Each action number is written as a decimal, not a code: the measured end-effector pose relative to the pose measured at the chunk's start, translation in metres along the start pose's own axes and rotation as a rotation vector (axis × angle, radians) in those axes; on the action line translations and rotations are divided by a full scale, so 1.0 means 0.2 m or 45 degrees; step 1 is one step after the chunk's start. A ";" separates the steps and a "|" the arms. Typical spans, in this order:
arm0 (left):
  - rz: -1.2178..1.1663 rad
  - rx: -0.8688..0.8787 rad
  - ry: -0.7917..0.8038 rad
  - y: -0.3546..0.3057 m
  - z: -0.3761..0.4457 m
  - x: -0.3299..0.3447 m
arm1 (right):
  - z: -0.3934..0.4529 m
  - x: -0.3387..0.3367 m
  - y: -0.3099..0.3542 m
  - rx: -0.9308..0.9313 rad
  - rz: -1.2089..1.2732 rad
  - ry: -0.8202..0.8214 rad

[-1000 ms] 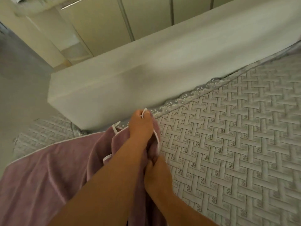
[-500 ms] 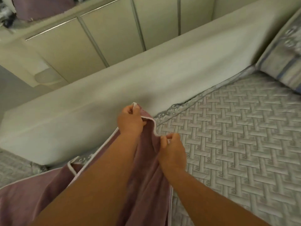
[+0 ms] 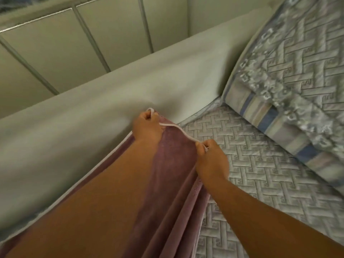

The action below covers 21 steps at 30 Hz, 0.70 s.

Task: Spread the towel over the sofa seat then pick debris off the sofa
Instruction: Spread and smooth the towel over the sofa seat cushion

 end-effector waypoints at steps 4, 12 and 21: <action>0.014 0.029 0.103 -0.05 -0.01 0.32 | 0.21 -0.16 -0.12 0.079 -0.042 -0.051; 0.153 0.080 0.258 -0.08 -0.05 0.88 | 0.49 -0.40 -0.37 0.242 -0.076 -0.135; 0.498 0.177 0.295 -0.01 0.03 1.24 | 0.62 -0.36 -0.53 0.480 -0.237 -0.303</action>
Point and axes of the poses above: each hand's wrist, its own z-axis towards the middle knuckle, its own x-axis out of the palm, y = z × x, the point moved 5 cm from there along z, towards the middle knuckle, and after that the axes turned 2 degrees about -y, right-handed, at the moved point
